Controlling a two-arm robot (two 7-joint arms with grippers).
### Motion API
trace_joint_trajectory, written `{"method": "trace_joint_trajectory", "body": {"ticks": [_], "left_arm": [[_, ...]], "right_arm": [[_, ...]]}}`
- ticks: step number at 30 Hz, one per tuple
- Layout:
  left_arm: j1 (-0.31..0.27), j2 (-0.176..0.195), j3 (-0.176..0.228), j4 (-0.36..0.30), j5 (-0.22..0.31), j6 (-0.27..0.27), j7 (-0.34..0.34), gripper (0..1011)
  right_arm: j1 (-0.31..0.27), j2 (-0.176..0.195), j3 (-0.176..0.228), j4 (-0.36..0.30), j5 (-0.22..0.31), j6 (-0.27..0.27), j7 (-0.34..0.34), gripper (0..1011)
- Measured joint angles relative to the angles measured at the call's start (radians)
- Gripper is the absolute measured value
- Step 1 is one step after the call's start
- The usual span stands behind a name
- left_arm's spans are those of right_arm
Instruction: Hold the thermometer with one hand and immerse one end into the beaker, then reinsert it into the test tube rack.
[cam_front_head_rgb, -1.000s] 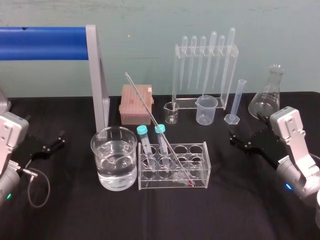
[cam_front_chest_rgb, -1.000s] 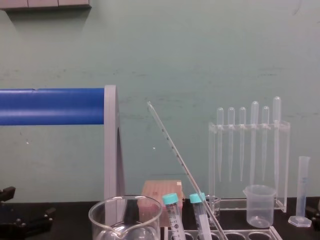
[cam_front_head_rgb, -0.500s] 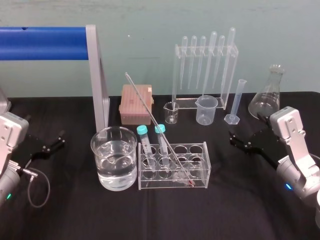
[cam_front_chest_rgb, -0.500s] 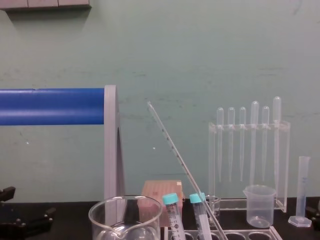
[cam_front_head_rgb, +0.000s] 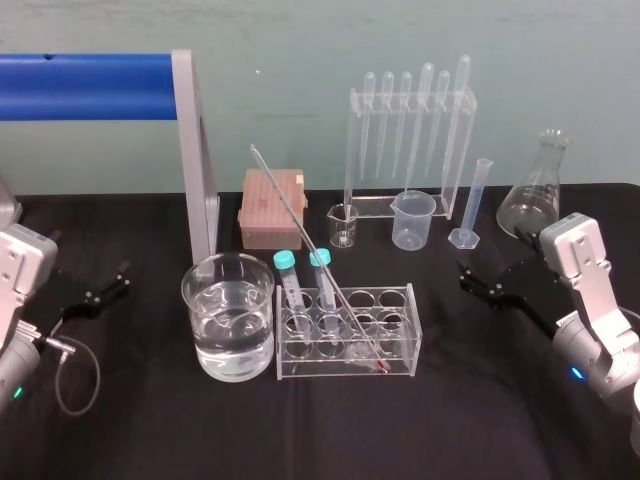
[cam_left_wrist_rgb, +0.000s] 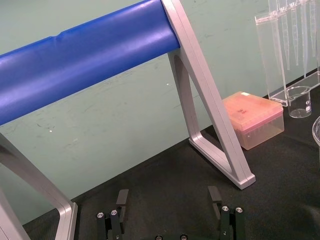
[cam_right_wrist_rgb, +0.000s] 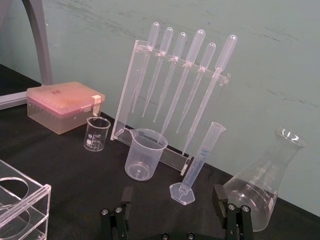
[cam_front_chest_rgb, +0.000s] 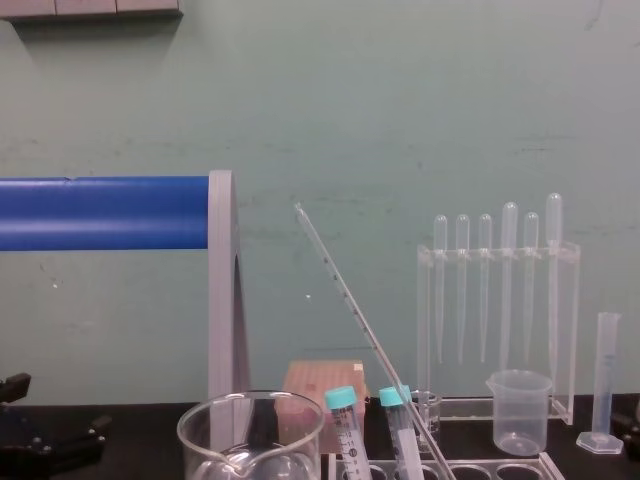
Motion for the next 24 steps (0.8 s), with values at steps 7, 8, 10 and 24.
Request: {"method": "trace_joint_trajectory", "body": {"ticks": [7,8,10,24], "left_arm": [[0.000,0.000,0.000,0.000,0.000,0.000,0.000,1008],[0.000,0.000,0.000,0.000,0.000,0.000,0.000,1008],[0.000,0.000,0.000,0.000,0.000,0.000,0.000,1008],[0.000,0.000,0.000,0.000,0.000,0.000,0.000,1008]], "right_arm": [[0.000,0.000,0.000,0.000,0.000,0.000,0.000,1002],[0.000,0.000,0.000,0.000,0.000,0.000,0.000,1002],[0.000,0.000,0.000,0.000,0.000,0.000,0.000,1002],[0.000,0.014,0.104,-0.164,0.260,0.139,0.238,1002]]}}
